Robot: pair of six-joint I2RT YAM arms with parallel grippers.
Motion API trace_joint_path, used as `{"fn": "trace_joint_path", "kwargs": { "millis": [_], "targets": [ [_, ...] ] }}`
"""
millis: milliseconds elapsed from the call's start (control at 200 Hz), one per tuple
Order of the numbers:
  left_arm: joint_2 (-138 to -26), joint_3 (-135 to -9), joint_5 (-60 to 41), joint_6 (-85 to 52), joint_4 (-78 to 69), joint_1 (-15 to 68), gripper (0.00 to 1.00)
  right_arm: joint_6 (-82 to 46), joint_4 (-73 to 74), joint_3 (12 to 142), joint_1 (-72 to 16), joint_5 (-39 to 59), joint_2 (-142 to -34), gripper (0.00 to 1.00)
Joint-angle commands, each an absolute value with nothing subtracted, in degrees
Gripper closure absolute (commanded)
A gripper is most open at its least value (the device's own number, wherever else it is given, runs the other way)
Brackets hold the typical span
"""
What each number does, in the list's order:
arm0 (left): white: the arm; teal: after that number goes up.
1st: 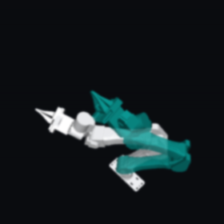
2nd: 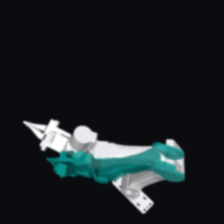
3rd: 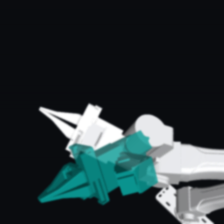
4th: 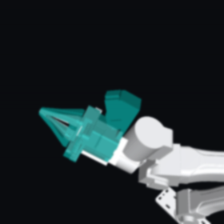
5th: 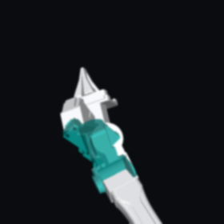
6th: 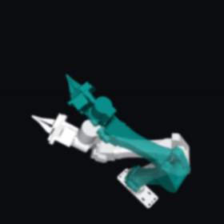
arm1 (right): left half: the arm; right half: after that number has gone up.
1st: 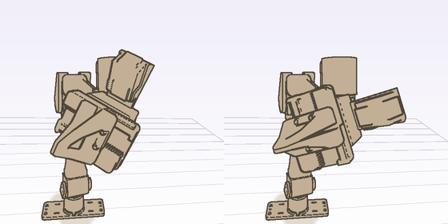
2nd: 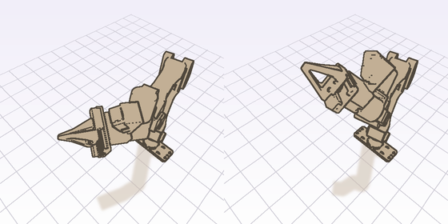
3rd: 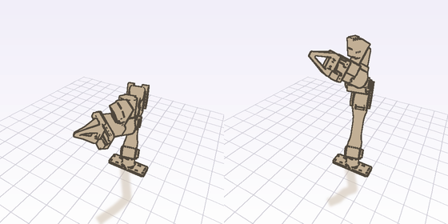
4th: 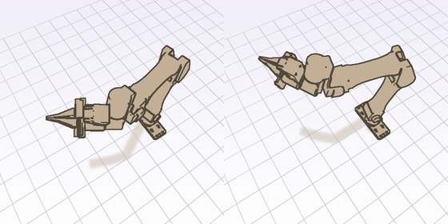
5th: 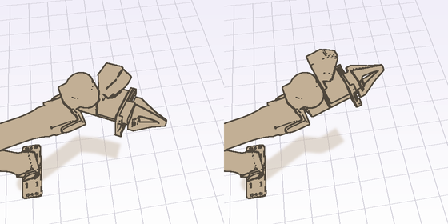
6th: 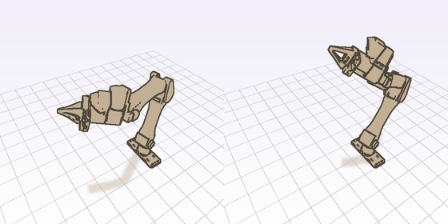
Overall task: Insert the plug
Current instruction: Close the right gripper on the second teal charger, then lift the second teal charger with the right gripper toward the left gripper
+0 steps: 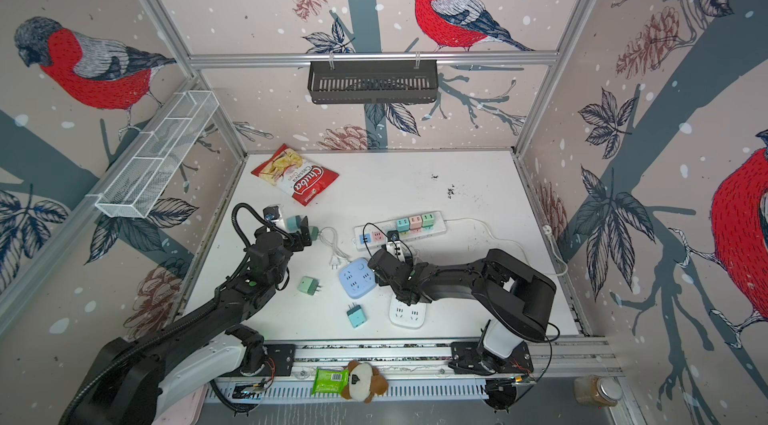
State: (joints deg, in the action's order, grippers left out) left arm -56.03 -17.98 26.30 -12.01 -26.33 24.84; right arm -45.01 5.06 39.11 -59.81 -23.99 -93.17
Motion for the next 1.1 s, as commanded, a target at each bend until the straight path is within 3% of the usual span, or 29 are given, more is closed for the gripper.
{"fn": "trace_joint_path", "kwargs": {
  "millis": [0, 270, 510, 650, 1091],
  "targets": [
    [-55.65, -17.85, 26.24, -12.39, -29.01, 24.7, 0.03, -44.68, 5.71, 40.75, -59.18, -24.31, -95.07, 0.28],
    [-56.0, -18.11, 26.06, -12.22, -28.93, 24.7, 0.03, -43.79, 5.19, 43.06, -58.58, -26.34, -98.34, 0.32],
    [-56.47, -18.37, 25.75, -12.13, -28.76, 24.73, 0.03, -43.35, 5.97, 42.1, -58.59, -27.33, -98.39, 0.51],
    [-55.74, -17.93, 26.0, -12.23, -29.05, 24.7, 0.03, -43.08, 6.06, 42.17, -58.6, -27.33, -98.38, 0.57],
    [-56.37, -18.34, 26.46, -12.43, -28.69, 24.7, 0.03, -38.56, 13.68, 37.06, -61.19, -29.41, -91.84, 0.63]
  ]
}}
